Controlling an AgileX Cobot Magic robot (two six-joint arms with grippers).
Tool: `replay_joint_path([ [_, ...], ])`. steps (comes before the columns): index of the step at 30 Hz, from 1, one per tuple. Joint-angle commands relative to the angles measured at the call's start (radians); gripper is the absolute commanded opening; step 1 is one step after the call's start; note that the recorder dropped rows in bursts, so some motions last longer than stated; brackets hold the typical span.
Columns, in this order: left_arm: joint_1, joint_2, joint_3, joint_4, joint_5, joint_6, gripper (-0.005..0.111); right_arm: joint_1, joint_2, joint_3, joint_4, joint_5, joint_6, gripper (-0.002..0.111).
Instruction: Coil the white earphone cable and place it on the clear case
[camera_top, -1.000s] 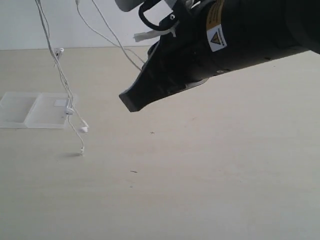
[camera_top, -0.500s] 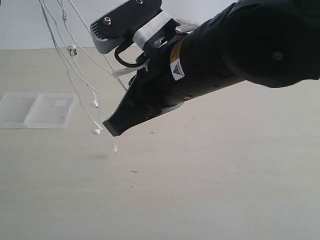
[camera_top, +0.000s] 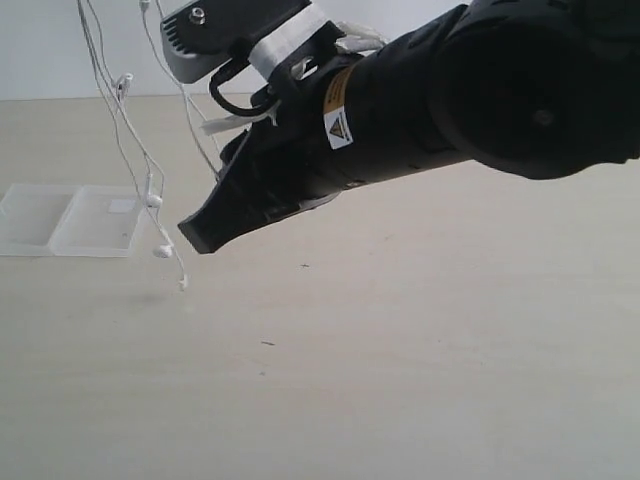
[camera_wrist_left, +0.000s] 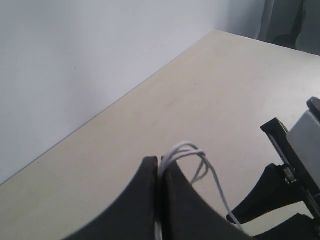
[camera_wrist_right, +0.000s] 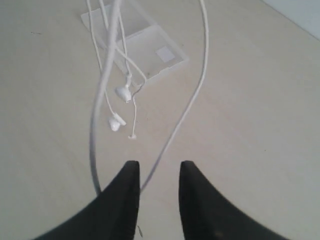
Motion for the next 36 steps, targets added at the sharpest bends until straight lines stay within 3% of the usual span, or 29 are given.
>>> replay_joint_path([
  [1,0.002,-0.002,-0.009,-0.014,-0.011,0.000,0.000,-0.002,-0.045,0.002,-0.002,-0.004,-0.001,0.033],
  [4,0.002,-0.002,-0.009,-0.014,-0.011,0.000,0.000,-0.002,-0.086,0.002,-0.002,-0.010,-0.001,0.043],
  [15,0.002,-0.002,-0.009,-0.014,-0.008,-0.004,0.000,-0.002,-0.112,0.002,-0.051,0.028,0.056,0.064],
  [24,0.002,-0.002,-0.009,-0.014,-0.008,-0.004,0.000,-0.002,-0.167,0.002,-0.326,0.050,0.325,0.065],
  [36,0.002,-0.002,-0.009,-0.014,-0.010,-0.004,0.000,-0.002,-0.171,0.002,-0.328,0.059,0.324,0.065],
])
